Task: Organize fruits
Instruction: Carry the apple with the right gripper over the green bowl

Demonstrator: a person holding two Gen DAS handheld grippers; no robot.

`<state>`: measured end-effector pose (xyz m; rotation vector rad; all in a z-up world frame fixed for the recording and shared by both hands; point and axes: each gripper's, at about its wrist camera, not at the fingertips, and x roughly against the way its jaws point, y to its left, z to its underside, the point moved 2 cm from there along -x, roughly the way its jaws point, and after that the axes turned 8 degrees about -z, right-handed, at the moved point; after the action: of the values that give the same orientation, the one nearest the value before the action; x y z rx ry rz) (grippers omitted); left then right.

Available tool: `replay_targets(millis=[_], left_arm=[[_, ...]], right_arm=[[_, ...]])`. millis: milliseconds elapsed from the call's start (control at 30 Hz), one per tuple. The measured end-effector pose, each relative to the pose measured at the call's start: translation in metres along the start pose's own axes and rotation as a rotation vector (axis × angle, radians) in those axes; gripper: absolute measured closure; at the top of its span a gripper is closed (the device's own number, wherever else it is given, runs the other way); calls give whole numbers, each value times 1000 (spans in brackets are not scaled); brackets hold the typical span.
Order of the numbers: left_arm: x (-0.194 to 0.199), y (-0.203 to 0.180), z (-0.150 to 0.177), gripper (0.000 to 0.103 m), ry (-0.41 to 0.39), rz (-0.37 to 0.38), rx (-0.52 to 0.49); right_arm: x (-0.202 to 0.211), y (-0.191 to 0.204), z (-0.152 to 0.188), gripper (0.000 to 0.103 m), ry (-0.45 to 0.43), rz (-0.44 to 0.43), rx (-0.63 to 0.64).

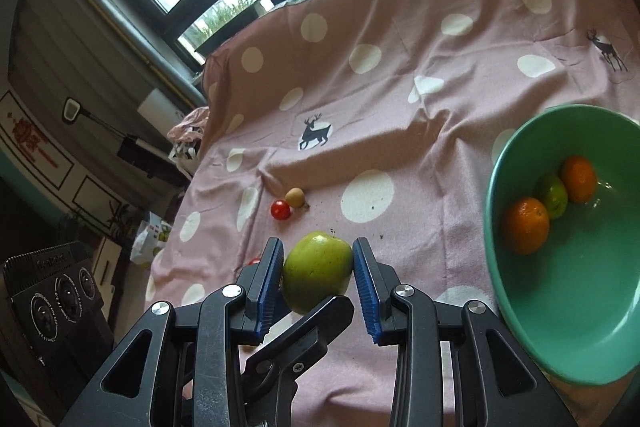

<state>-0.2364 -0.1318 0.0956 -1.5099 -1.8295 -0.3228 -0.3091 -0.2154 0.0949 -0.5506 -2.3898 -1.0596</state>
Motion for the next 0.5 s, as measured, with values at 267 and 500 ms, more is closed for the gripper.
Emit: replay_targets(millis=[267,500], left_arm=[[0,-40,-12,69,-37,37,-92],[-11,-72,-15,69,-31,87,-150]], right_arm=[[37,-18,-10,66,-114,3,-44],[66,-38,-12,66,-192,44,-87]])
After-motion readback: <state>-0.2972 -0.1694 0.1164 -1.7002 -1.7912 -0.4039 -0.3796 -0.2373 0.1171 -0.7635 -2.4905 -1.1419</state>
